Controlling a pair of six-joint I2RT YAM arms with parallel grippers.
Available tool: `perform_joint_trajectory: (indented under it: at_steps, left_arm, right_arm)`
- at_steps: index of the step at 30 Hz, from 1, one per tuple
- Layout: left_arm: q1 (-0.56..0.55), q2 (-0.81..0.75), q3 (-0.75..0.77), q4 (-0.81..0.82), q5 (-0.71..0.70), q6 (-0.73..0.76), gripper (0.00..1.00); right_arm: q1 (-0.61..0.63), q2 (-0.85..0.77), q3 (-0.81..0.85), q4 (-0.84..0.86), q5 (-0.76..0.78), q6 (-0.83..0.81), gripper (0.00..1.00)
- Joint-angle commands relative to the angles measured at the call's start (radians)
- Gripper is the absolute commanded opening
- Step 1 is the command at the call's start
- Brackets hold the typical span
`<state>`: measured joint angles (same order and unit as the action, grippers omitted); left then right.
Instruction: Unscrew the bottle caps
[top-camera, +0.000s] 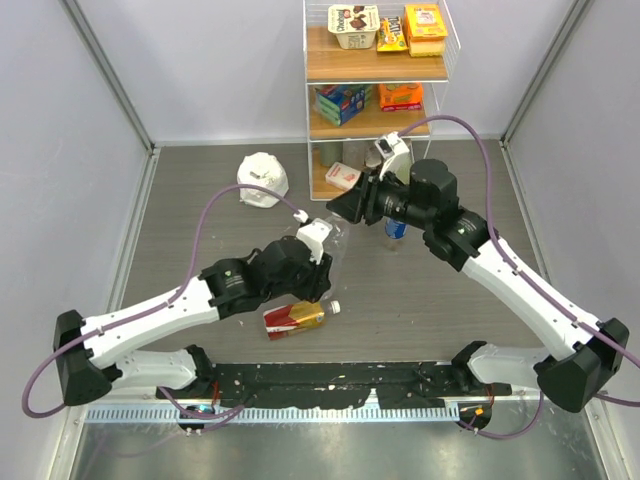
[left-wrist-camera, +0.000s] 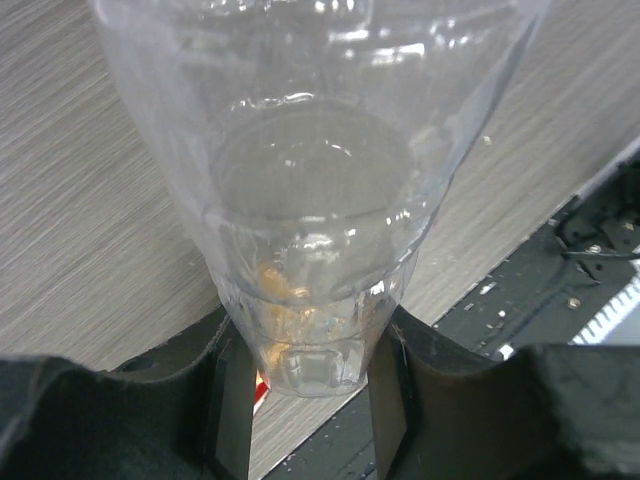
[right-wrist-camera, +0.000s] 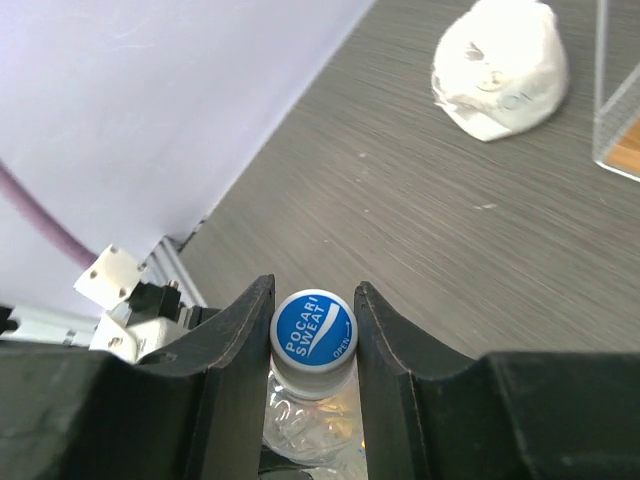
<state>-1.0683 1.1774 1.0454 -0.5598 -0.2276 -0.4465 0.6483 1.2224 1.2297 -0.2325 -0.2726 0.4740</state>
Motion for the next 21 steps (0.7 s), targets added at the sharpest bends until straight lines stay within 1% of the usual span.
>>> perform_joint_trajectory:
  at_steps: [1,6,10,16,21]
  left_arm:
    - [0.001,-0.096,-0.056,0.170,0.117,0.028,0.00]
    - [0.001,-0.192,-0.111,0.259,0.214,0.045,0.00]
    - [0.002,-0.229,-0.125,0.299,0.275,0.043,0.00]
    - [0.002,-0.223,-0.124,0.311,0.304,0.040,0.00]
    - [0.002,-0.211,-0.124,0.311,0.307,0.042,0.00]
  right_arm:
    - [-0.051,-0.070,-0.048,0.273,-0.313,0.026,0.01]
    - [-0.079,-0.096,-0.088,0.413,-0.543,0.058,0.01]
    - [-0.096,-0.106,-0.099,0.510,-0.652,0.104,0.01]
    - [-0.102,-0.101,-0.121,0.656,-0.729,0.189,0.02]
    - [-0.105,-0.104,-0.127,0.673,-0.725,0.196,0.02]
